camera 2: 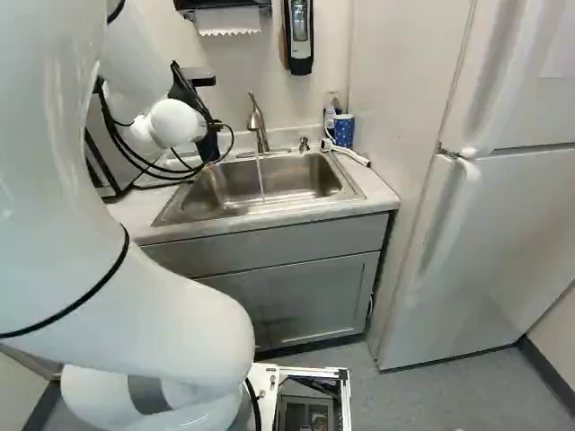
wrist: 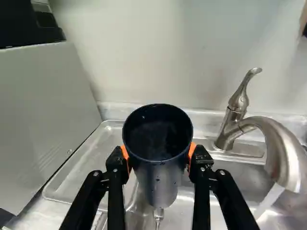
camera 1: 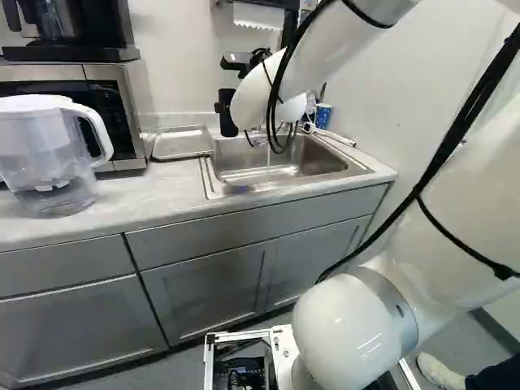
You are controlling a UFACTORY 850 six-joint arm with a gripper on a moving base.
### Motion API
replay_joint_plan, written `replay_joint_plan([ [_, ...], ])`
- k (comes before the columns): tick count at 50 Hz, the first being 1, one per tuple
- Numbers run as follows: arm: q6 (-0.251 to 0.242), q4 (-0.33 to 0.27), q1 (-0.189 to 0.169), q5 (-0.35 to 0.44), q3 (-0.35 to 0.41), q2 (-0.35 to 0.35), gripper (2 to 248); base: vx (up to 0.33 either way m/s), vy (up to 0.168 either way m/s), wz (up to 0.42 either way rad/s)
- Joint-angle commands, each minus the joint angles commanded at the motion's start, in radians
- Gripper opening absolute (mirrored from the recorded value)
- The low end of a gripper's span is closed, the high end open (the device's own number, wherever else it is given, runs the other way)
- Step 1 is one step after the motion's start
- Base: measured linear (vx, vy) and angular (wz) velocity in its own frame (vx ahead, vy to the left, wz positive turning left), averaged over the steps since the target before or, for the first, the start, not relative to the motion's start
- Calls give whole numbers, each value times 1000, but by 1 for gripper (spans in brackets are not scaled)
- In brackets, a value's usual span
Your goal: Rinse the cup and place it in the tray
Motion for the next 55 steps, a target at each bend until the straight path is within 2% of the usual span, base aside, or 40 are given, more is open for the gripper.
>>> replay_joint_plan([
  [16, 0, 0, 34, -33, -27, -6, 126, 0, 0, 0],
  [20, 17, 0, 37, -33, -29, -8, 126, 0, 0, 0],
  [29, 97, 0, 37, -33, -29, -8, 126, 0, 0, 0],
  [55, 368, 0, 37, -33, -29, -8, 126, 0, 0, 0],
])
